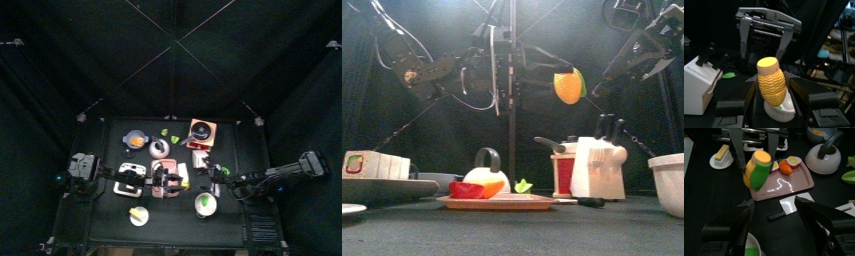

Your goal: Remove corn husk

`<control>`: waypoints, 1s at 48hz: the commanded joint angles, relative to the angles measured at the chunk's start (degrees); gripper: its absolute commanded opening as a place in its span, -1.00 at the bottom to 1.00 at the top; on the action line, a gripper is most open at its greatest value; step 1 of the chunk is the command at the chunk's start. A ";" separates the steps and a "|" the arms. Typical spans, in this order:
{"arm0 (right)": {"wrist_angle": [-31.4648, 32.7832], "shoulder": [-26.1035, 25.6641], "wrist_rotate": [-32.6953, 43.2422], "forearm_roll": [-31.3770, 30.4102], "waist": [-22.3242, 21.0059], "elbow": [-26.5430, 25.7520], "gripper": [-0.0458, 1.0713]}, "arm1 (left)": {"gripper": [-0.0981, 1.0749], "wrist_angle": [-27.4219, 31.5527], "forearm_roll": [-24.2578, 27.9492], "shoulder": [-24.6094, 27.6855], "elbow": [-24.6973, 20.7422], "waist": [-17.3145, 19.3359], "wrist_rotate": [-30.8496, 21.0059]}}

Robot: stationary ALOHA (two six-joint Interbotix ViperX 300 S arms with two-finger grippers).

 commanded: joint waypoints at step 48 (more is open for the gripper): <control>-14.77 4.48 -0.26 -1.76 -5.10 -3.08 0.77 | 0.31 1.41 0.18 -1.49 -4.83 -0.88 17.05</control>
